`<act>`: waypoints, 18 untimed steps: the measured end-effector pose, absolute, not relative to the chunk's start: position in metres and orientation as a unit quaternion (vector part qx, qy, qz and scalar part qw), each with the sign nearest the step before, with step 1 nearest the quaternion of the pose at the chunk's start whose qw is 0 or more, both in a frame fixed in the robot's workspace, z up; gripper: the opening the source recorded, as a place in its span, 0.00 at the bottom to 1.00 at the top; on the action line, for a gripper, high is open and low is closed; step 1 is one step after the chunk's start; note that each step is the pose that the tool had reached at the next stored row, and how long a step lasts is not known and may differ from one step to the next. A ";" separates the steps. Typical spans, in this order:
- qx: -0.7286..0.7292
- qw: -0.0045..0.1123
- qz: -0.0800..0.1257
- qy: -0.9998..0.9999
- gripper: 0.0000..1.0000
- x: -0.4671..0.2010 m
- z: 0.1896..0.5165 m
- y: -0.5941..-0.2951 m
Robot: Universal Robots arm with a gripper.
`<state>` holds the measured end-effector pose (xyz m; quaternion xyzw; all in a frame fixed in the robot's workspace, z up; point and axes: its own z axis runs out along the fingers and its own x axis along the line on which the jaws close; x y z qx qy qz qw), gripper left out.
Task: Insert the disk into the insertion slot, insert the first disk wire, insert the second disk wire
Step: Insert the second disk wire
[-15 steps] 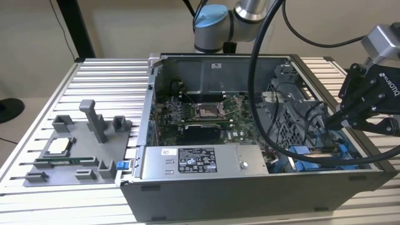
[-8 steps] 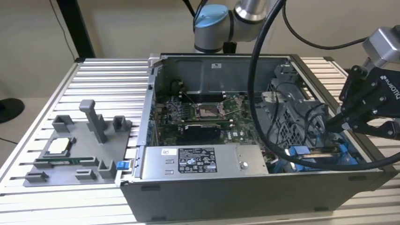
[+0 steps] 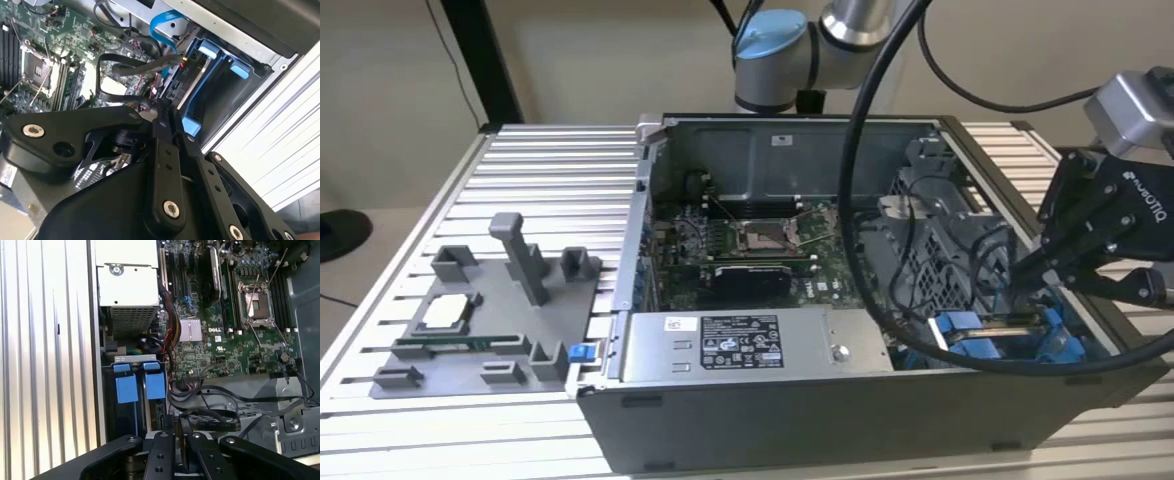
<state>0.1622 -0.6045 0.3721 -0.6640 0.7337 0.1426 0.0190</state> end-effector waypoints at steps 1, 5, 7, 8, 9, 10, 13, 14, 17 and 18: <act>-0.664 0.019 0.143 0.734 0.00 0.161 0.370 -0.605; -0.664 0.019 0.142 0.734 0.00 0.159 0.363 -0.606; -0.664 0.018 0.142 0.734 0.00 0.158 0.360 -0.606; -0.664 0.018 0.141 0.734 0.00 0.158 0.359 -0.606; -0.664 0.016 0.140 0.734 0.00 0.158 0.358 -0.606; -0.664 0.014 0.138 0.735 0.00 0.158 0.357 -0.606; -0.665 0.004 0.128 0.736 0.00 0.158 0.357 -0.606; -0.665 -0.001 0.123 0.737 0.00 0.158 0.357 -0.606; -0.666 -0.014 0.108 0.738 0.00 0.158 0.356 -0.606; -0.666 -0.017 0.105 0.739 0.00 0.158 0.356 -0.606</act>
